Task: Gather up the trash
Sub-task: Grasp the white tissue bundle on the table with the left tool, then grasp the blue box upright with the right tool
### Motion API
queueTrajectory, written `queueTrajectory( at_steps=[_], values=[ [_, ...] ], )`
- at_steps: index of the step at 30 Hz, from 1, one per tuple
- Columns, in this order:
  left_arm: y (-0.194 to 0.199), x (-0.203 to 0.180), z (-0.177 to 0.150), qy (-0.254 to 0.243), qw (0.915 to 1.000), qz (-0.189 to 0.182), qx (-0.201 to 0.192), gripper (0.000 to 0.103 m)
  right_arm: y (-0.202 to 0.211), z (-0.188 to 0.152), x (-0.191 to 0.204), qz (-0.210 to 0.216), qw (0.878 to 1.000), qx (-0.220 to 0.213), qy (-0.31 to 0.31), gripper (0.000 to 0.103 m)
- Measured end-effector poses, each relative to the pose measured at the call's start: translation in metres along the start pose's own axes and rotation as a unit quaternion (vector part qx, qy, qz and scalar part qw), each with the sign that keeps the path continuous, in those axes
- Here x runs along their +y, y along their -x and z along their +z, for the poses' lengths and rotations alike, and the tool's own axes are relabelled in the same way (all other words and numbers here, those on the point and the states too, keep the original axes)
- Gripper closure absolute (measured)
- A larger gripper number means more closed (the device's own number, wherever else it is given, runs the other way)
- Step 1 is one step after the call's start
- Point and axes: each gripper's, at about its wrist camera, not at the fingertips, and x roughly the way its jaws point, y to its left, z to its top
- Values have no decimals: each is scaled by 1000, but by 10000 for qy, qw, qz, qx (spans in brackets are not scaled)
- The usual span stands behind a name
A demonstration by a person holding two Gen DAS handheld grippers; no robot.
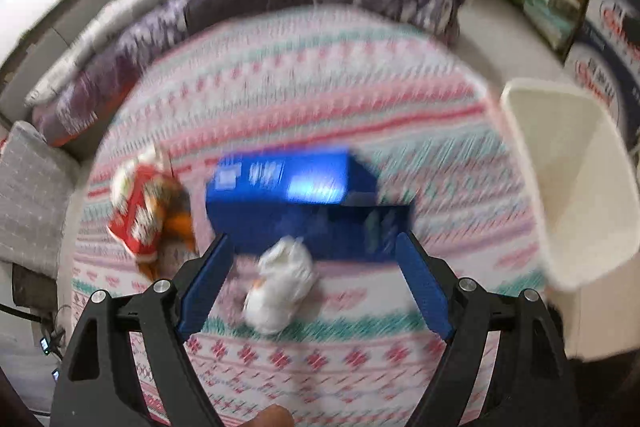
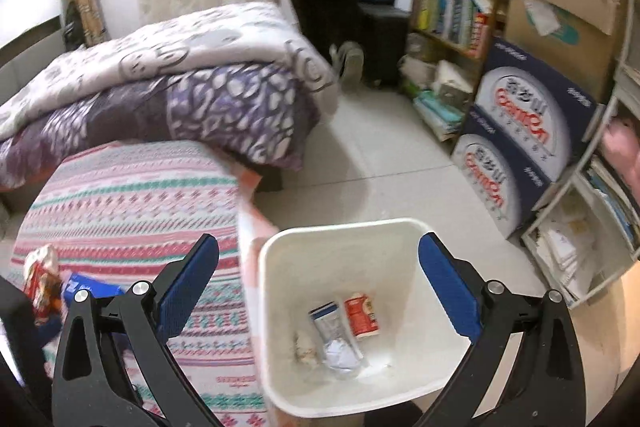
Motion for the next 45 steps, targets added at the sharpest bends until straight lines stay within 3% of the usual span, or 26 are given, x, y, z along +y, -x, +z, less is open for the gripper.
queueTrajectory(
  at_steps=[7, 14, 22, 26, 28, 29, 33, 40, 45],
  values=[
    [-33, 27, -15, -70, 9988, -294, 379, 36, -13, -8, 33, 414, 9978, 338, 392, 7],
    [-45, 34, -21, -64, 9975, -555, 440, 63, -24, -14, 60, 627, 9945, 534, 640, 7],
    [-13, 69, -26, 407, 9961, -778, 49, 66, -31, -23, 103, 1120, 9850, 627, 1151, 7],
    [11, 113, -22, 1105, 9907, -748, -249, 66, -33, -27, 138, 1579, 9673, 704, 1856, 7],
    [18, 128, -24, 1344, 9875, -756, -340, 66, -32, -29, 156, 1862, 9529, 767, 2268, 7],
    [21, 135, -25, 1430, 9861, -746, -392, 66, -33, -32, 170, 2055, 9393, 868, 2606, 7],
    [33, 152, -28, 1601, 9829, -722, -555, 66, -41, -44, 202, 2148, 9093, 1022, 3413, 7],
    [48, 163, -27, 1714, 9800, -460, -896, 66, -56, -63, 229, 2347, 8826, 1225, 3885, 8],
    [53, 173, -27, 1845, 9767, -278, -1056, 66, -55, -74, 243, 2489, 8679, 1431, 4054, 36]
  ],
)
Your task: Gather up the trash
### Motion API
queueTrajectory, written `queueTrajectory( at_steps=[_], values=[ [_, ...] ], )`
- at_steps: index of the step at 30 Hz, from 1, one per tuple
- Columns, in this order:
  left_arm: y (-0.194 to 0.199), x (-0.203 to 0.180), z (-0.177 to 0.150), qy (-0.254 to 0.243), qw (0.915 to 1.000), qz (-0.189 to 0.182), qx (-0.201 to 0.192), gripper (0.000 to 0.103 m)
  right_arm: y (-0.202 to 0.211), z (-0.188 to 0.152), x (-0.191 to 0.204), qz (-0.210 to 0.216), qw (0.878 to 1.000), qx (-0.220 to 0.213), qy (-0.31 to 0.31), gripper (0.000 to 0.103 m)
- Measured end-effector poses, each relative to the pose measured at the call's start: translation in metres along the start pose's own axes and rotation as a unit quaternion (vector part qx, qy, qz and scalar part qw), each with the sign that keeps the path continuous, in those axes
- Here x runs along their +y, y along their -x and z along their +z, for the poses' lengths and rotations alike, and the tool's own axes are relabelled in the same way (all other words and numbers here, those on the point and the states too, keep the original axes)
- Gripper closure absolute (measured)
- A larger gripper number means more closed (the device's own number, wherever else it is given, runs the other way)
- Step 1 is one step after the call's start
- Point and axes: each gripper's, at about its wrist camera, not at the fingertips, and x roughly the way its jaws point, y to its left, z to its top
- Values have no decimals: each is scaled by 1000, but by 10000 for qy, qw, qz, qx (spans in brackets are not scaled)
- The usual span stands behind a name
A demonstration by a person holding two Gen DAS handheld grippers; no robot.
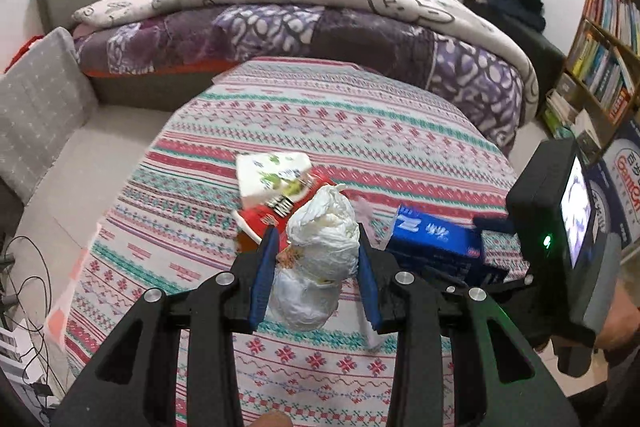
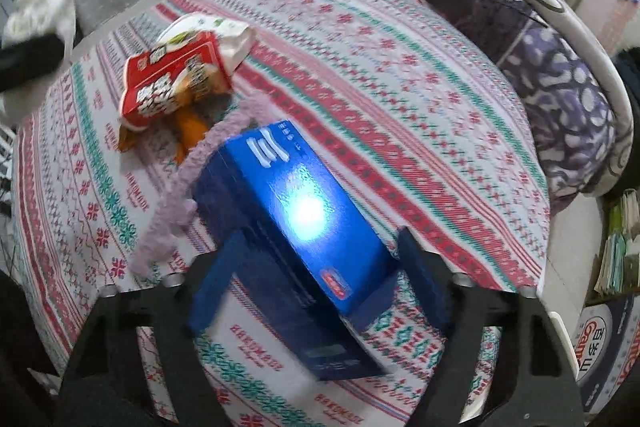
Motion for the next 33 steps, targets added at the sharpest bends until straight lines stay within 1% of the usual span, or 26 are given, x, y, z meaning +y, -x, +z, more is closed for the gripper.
queueTrajectory(
  at_steps=[1, 3, 5, 6, 9, 13, 16, 18, 22, 26, 29, 33],
  values=[
    [1, 1, 0, 13, 10000, 24, -23, 66, 2, 0, 3, 31, 10000, -47, 1, 39],
    [2, 5, 1, 62, 9999, 96, -81, 66, 11, 1, 8, 159, 9997, -178, -25, 55],
    [3, 7, 1, 92, 9997, 163, -128, 66, 22, 3, 12, 254, 9991, -324, -75, 60],
    [4, 8, 1, 122, 9996, 204, -159, 66, 26, 3, 15, 230, 9990, -376, -62, 63],
    [8, 11, 1, 167, 9990, 327, -260, 66, 32, -1, 25, 144, 9989, -439, -10, 65],
    [14, 13, 1, 272, 9967, 594, -473, 66, 39, -10, 33, 99, 9989, -452, -112, 65],
    [18, 12, 0, 281, 9929, 932, -683, 66, 46, -15, 37, 21, 9983, -552, -208, 65],
    [21, 12, -1, 291, 9894, 1132, -867, 66, 53, -18, 37, -18, 9970, -705, -310, 66],
    [29, 15, 1, 405, 9852, 1248, -1101, 66, 73, -20, 34, -144, 9927, -1076, -525, 66],
    [35, 14, 2, 452, 9818, 1330, -1278, 66, 93, -24, 24, -372, 9849, -1437, -897, 66],
    [38, 11, 3, 450, 9790, 1423, -1390, 66, 101, -27, 15, -479, 9788, -1600, -1185, 66],
    [35, 7, 5, 492, 9820, 1298, -1278, 66, 108, -33, 6, -616, 9710, -1757, -1498, 66]
  ],
)
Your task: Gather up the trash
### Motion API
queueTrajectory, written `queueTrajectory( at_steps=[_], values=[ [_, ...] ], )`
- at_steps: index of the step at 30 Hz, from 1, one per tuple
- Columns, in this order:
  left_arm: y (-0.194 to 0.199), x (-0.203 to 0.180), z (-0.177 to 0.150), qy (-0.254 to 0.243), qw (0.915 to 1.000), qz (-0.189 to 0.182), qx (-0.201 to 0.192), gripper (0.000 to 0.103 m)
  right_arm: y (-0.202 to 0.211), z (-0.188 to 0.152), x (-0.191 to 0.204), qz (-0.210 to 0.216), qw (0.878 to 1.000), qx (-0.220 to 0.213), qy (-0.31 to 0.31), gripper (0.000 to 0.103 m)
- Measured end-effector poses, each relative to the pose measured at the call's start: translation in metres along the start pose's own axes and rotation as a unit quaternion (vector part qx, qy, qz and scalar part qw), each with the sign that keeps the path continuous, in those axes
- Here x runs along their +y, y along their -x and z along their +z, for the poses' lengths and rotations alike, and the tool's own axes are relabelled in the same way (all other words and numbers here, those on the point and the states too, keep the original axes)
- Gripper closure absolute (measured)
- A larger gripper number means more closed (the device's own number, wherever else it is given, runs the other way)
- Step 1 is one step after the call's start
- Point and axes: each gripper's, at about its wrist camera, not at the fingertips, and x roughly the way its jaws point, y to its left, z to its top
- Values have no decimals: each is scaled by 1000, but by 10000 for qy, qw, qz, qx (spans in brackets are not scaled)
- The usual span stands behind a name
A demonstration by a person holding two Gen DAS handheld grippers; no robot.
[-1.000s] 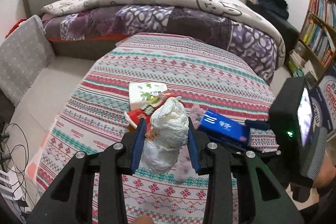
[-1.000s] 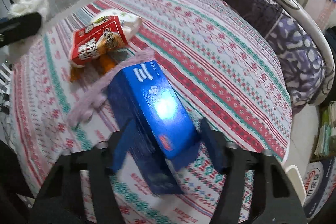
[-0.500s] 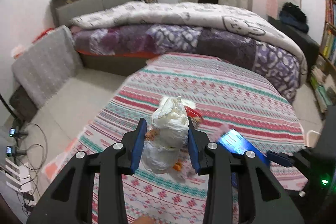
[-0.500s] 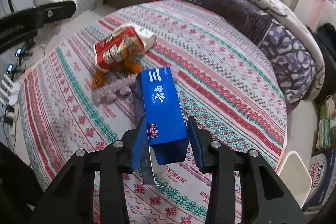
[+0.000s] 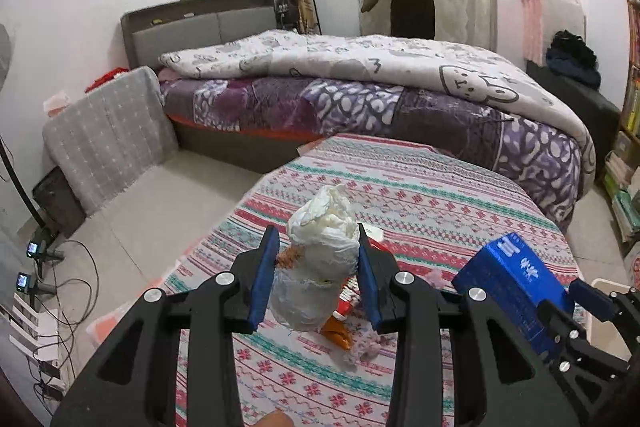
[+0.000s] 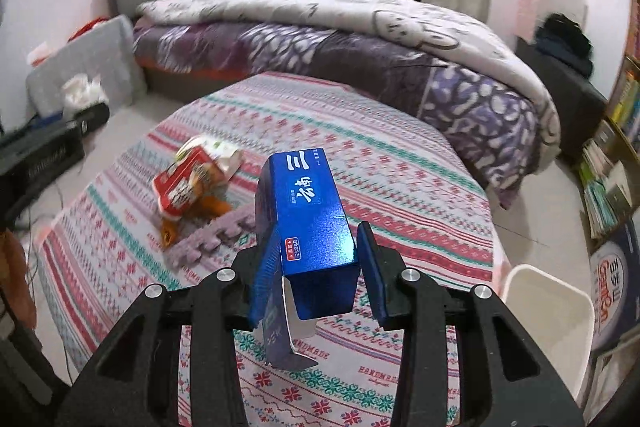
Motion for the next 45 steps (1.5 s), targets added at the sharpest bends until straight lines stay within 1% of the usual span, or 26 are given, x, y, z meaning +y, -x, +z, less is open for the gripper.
queueTrajectory(
  at_steps=[3, 4, 5, 8, 10, 12, 13, 15, 16, 17, 19, 20, 21, 23, 25, 27, 29, 30, 31, 32, 33, 34, 35, 37, 41, 45],
  values=[
    [-5, -7, -1, -14, 9995, -175, 253, 66, 5, -1, -5, -186, 9997, -142, -95, 66],
    [-8, -9, -2, -3, 9991, -232, 344, 66, 7, -1, -9, -231, 9994, -184, -157, 74],
    [-10, -12, -3, -2, 9987, -278, 434, 66, 6, 0, -11, -263, 9993, -161, -187, 98],
    [-12, -21, -7, -20, 9982, -324, 507, 66, 5, 1, -22, -313, 9990, -57, -309, 95],
    [-11, -28, -7, -70, 9979, -384, 516, 66, -2, -3, -29, -414, 9984, 119, -356, 95],
    [-10, -35, -8, -167, 9980, -365, 481, 66, -9, -7, -35, -328, 9978, 362, -457, 93],
    [-10, -38, -9, -218, 9980, -350, 484, 66, -15, -10, -41, -333, 9968, 524, -509, 88],
    [-13, -43, -12, -318, 9977, -305, 524, 66, -21, -16, -46, -371, 9956, 678, -538, 35],
    [-15, -44, -13, -337, 9974, -300, 553, 66, -22, -19, -49, -399, 9948, 722, -590, 28],
    [-17, -45, -15, -366, 9970, -303, 603, 66, -24, -21, -54, -381, 9938, 766, -714, 25],
    [-21, -46, -17, -389, 9967, -288, 652, 66, -31, -23, -59, -116, 9908, 967, -941, 18],
    [-23, -46, -18, -401, 9965, -280, 680, 66, -34, -25, -58, -108, 9896, 1039, -987, 7],
    [-24, -46, -18, -403, 9963, -282, 703, 66, -38, -26, -57, -172, 9884, 1100, -1032, 7],
    [-26, -46, -19, -416, 9960, -291, 736, 66, -52, -30, -52, -264, 9850, 1315, -1082, 7],
    [-27, -46, -21, -443, 9957, -292, 762, 66, -70, -34, -48, -258, 9805, 1564, -1159, 7],
    [-30, -46, -22, -460, 9952, -288, 813, 66, -82, -37, -46, -292, 9772, 1726, -1205, 7],
    [-33, -46, -23, -455, 9947, -299, 868, 66, -93, -39, -42, -412, 9747, 1845, -1193, 7],
    [-35, -46, -23, -449, 9945, -310, 895, 66, -97, -40, -41, -429, 9740, 1886, -1176, 13],
    [-36, -47, -24, -451, 9944, -313, 907, 66, -100, -41, -40, -398, 9736, 1922, -1165, 22],
    [-36, -47, -24, -458, 9943, -314, 906, 66, -103, -41, -38, -272, 9730, 1970, -1172, 47],
    [-37, -48, -24, -470, 9943, -319, 901, 66, -103, -40, -37, -142, 9728, 1963, -1218, 52],
    [-36, -48, -25, -470, 9943, -322, 901, 66, -101, -39, -36, -122, 9741, 1900, -1219, 57],
    [-37, -49, -25, -473, 9942, -325, 905, 66, -96, -35, -33, -158, 9772, 1800, -1113, 64],
    [-38, -50, -26, -464, 9935, -364, 969, 66, -89, -33, -28, -195, 9806, 1658, -1026, 65],
    [-45, -52, -29, -375, 9896, -520, 1291, 66, -70, -28, -29, -268, 9856, 1320, -1021, 65],
    [-48, -54, -31, -343, 9887, -527, 1360, 66, -52, -19, -35, -352, 9900, 911, -1021, 65]
  ],
)
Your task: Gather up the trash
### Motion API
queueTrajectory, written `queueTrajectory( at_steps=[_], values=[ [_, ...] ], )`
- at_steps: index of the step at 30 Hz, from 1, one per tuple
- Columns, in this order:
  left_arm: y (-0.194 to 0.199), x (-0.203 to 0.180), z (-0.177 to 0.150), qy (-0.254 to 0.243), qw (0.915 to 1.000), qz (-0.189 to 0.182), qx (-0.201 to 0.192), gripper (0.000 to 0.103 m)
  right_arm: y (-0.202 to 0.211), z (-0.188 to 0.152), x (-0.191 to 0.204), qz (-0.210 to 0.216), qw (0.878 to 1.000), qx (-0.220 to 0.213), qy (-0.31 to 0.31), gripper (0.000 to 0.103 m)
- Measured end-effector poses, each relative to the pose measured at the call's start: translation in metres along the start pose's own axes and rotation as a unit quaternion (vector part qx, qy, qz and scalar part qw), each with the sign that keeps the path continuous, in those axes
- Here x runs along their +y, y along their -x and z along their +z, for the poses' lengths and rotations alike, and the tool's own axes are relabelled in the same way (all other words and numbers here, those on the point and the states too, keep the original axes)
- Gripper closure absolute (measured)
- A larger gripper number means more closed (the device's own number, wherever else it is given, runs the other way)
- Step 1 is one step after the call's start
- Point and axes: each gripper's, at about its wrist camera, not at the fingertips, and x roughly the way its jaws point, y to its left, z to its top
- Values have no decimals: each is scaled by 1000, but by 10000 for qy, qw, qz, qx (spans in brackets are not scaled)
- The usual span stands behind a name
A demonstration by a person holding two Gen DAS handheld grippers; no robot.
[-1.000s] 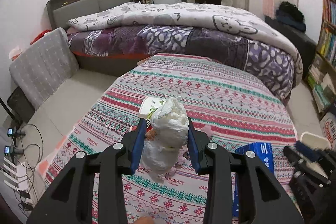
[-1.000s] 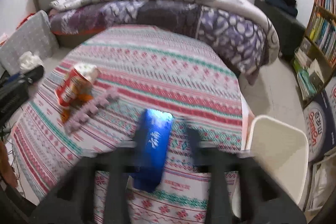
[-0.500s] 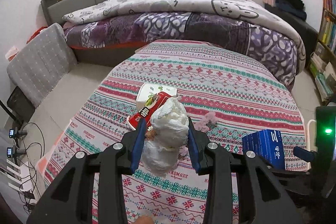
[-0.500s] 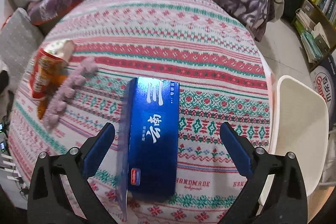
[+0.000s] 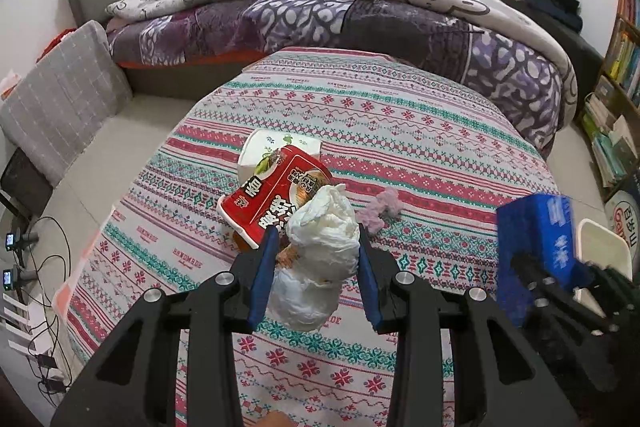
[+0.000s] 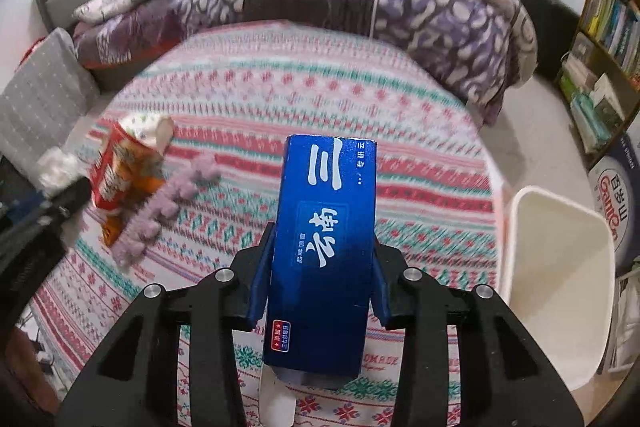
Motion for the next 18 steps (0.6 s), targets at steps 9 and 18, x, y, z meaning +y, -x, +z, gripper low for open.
queueTrajectory(
  at_steps=[9, 18],
  values=[
    [14, -14, 4, -99, 9994, 56, -334, 66, 33, 12, -19, -246, 9969, -738, -87, 65],
    [38, -40, 9, -245, 9972, -40, -702, 66, 56, 12, -51, -594, 9917, -1084, -356, 65]
  ],
)
